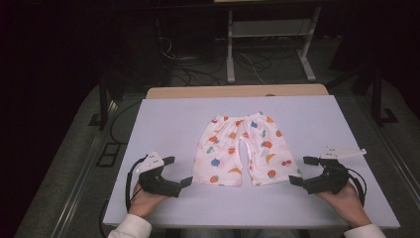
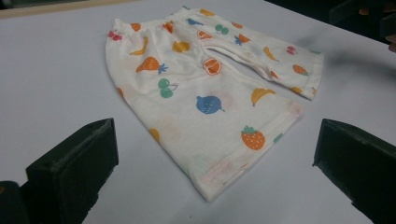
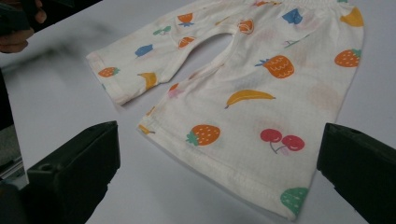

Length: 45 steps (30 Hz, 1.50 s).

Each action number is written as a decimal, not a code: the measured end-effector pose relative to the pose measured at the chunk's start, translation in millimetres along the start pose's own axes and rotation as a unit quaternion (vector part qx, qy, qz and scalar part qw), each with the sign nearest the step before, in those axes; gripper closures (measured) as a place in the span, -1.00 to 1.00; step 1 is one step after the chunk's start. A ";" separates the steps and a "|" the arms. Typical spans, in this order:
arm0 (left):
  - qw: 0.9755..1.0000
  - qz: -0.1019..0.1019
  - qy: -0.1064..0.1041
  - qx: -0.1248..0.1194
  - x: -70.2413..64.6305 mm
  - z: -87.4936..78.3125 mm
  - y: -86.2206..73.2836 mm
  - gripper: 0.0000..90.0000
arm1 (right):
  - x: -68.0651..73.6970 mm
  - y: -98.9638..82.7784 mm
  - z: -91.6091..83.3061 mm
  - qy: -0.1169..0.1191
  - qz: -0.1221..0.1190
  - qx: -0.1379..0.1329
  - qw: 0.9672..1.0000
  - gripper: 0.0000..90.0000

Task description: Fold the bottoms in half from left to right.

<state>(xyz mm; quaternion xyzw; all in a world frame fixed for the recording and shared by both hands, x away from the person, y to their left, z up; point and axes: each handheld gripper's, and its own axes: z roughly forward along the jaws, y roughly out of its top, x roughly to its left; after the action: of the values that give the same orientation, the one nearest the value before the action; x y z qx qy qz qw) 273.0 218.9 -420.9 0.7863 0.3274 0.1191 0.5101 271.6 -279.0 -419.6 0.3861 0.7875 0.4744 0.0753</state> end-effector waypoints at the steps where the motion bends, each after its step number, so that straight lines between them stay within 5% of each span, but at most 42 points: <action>1: 1.000 0.000 0.000 0.001 0.2 0.1 -0.2 -1.00 | -0.1 0.9 0.0 -0.001 0.001 0.000 1.000 -1.00; 32: 1.000 -0.004 0.007 0.000 0.9 0.8 -1.0 -1.00 | -15.7 53.2 7.0 -0.004 -0.013 0.011 1.000 -1.00; 45: 1.000 -0.004 0.007 0.000 1.0 0.9 -1.0 -1.00 | -15.6 77.5 27.7 0.000 -0.031 0.015 0.999 -1.00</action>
<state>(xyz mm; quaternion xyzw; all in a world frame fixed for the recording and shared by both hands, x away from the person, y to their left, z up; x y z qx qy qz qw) 273.8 219.1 -422.4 0.7841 0.3343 0.1226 0.5083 337.4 -251.0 -376.0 0.3629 0.8058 0.4603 0.0844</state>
